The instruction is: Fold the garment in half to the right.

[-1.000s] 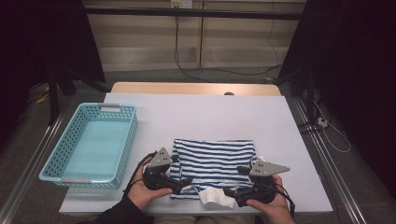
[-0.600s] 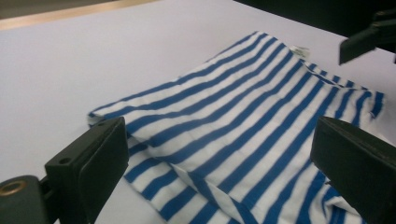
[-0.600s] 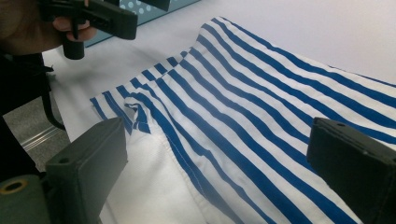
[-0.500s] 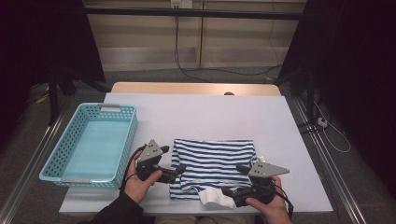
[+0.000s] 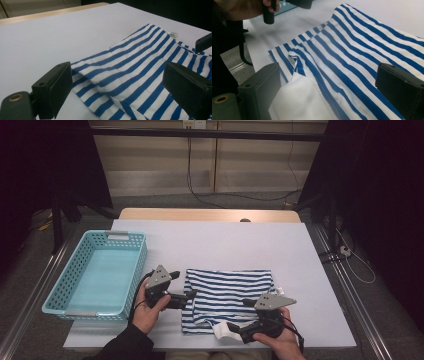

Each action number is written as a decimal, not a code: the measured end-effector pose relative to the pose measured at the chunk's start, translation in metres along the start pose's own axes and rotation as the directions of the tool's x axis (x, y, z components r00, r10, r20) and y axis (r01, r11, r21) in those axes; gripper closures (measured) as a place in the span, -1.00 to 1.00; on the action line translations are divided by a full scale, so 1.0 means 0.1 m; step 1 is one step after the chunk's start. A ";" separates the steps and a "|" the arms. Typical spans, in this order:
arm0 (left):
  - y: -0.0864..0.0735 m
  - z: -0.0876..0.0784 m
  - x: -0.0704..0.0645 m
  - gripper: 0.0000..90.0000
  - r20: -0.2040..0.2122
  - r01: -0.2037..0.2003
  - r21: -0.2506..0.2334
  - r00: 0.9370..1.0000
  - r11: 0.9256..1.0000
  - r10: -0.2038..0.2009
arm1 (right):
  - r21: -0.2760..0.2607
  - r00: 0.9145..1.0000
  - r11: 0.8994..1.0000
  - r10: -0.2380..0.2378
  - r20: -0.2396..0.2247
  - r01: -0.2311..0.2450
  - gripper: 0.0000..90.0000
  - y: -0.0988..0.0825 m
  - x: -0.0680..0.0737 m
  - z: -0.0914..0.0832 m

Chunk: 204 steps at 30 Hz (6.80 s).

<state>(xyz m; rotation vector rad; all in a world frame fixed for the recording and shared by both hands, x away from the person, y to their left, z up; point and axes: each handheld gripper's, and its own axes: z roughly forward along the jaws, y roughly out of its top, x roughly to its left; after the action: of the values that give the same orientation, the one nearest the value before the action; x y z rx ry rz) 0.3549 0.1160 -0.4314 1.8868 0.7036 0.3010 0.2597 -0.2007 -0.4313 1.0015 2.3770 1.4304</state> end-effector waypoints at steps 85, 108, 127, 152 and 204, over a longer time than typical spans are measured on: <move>0.15 0.51 0.42 -0.80 -0.049 0.048 0.145 0.998 0.988 -0.041 | 0.201 0.959 0.938 -0.278 -0.049 0.282 0.52 0.22 0.65 1.02; 0.04 0.68 0.46 -0.13 -0.089 0.036 0.279 0.996 0.960 -0.011 | 0.202 0.967 0.946 -0.249 -0.051 0.254 0.82 0.23 0.58 1.00; 0.07 0.69 0.44 0.91 -0.025 0.062 0.285 0.998 0.957 -0.057 | 0.203 0.950 0.929 -0.295 -0.105 0.311 0.21 0.23 0.62 0.99; 0.07 0.63 0.50 0.91 -0.006 0.202 0.220 0.978 0.954 -0.206 | 0.166 0.985 0.973 -0.144 -0.096 0.159 0.85 0.22 0.45 0.96; 0.41 0.32 0.57 0.90 -0.009 0.205 0.073 0.979 0.976 -0.205 | -0.036 0.990 0.995 -0.092 -0.105 0.088 0.86 0.59 0.55 0.73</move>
<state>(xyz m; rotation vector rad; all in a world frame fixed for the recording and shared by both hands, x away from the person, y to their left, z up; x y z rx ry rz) 0.4302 0.1140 -0.4138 1.8645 0.9141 0.1465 0.2799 -0.0959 -0.4104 0.8188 2.4318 1.5183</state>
